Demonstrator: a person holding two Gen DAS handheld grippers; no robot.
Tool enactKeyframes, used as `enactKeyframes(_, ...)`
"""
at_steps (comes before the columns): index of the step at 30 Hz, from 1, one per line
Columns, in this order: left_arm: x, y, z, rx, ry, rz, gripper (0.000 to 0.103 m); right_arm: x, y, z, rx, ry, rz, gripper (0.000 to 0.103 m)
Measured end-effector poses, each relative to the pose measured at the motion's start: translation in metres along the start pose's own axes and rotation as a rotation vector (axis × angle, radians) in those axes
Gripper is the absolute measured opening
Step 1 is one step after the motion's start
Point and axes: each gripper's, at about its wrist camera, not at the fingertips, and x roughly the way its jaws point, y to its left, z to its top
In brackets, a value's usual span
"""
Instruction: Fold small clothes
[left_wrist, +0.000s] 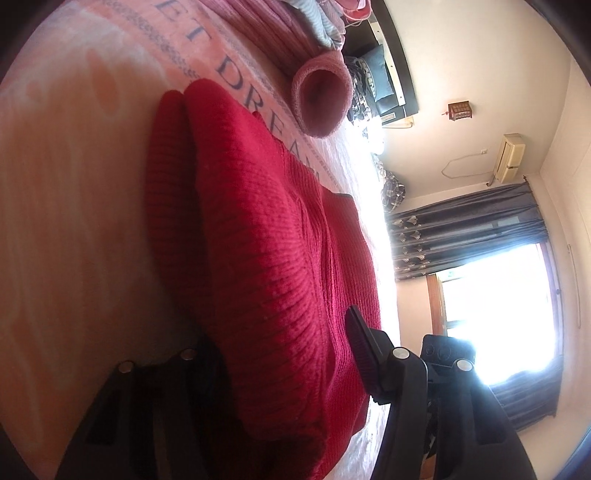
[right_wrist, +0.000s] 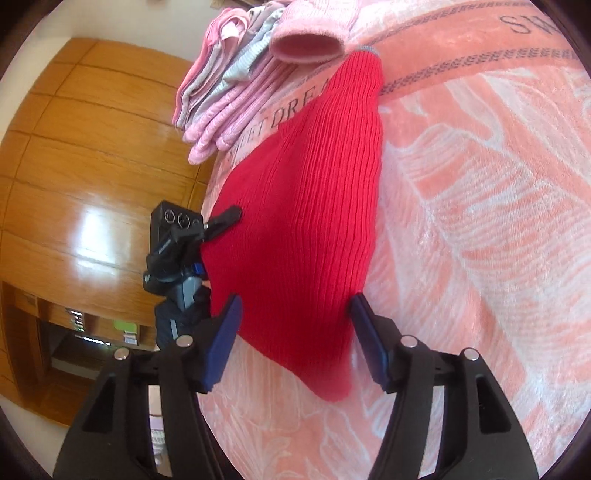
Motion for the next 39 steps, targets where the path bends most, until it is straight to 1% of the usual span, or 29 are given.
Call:
enactKeyframes(2,0.001,-0.001,0.001,0.004,0.004,0.004,0.056,0.007,-0.006,0.009,0.028,-0.005,-0.005,0.066)
enactKeyframes(5,0.003,-0.002,0.002,0.008,0.011,0.001,0.057,0.022,-0.018,0.018,0.066,-0.016,0.013,0.066)
enactKeyframes(6,0.003,-0.002,0.002,0.01,0.011,0.001,0.057,0.028,-0.022,0.021,0.078,-0.019,0.011,0.064)
enactKeyframes(9,0.003,-0.005,0.002,0.031,-0.004,0.022,0.055,0.037,-0.028,0.03,0.099,-0.04,0.057,0.063)
enactKeyframes(10,0.003,-0.005,0.001,0.038,-0.012,0.026,0.048,0.039,-0.028,0.032,0.093,-0.043,0.061,0.061)
enactKeyframes(11,0.003,-0.004,0.0,0.037,-0.018,0.015,0.042,0.039,-0.028,0.035,0.085,-0.046,0.057,0.055)
enactKeyframes(12,0.002,-0.002,-0.001,0.027,-0.027,-0.001,0.041,0.039,-0.029,0.036,0.083,-0.048,0.055,0.049)
enactKeyframes(13,0.001,-0.001,-0.001,0.021,-0.035,-0.014,0.04,0.038,-0.029,0.035,0.085,-0.047,0.06,0.046)
enactKeyframes(15,0.0,-0.003,-0.003,0.025,-0.043,-0.025,0.038,0.03,-0.024,0.032,0.069,-0.045,0.073,0.04)
enactKeyframes(17,0.0,-0.011,-0.005,0.03,-0.047,-0.052,0.037,0.015,-0.016,0.03,0.029,-0.039,0.05,0.04)
enactKeyframes(21,0.008,-0.037,-0.018,0.046,-0.037,-0.109,0.036,-0.017,0.005,0.022,-0.041,-0.023,-0.006,0.039)
enactKeyframes(24,0.025,-0.055,-0.037,0.014,-0.011,-0.161,0.037,-0.054,0.008,0.009,-0.061,-0.015,-0.037,0.039)
enactKeyframes(26,0.042,-0.063,-0.054,-0.024,0.028,-0.186,0.036,-0.08,0.001,-0.005,-0.052,-0.017,-0.055,0.039)
enactKeyframes(29,0.071,-0.076,-0.08,-0.028,0.095,-0.163,0.036,-0.107,-0.025,-0.03,-0.006,-0.018,-0.084,0.039)
enactKeyframes(32,0.093,-0.08,-0.102,0.002,0.14,-0.103,0.036,-0.116,-0.062,-0.054,0.047,-0.005,-0.112,0.04)
enactKeyframes(34,0.099,-0.076,-0.111,0.031,0.138,-0.061,0.037,-0.115,-0.087,-0.067,0.086,-0.007,-0.108,0.04)
enactKeyframes(36,0.1,-0.072,-0.115,0.066,0.126,-0.059,0.038,-0.11,-0.106,-0.076,0.112,-0.015,-0.073,0.042)
enactKeyframes(39,0.1,-0.074,-0.115,0.118,0.108,-0.051,0.038,-0.106,-0.109,-0.081,0.084,-0.039,-0.056,0.043)
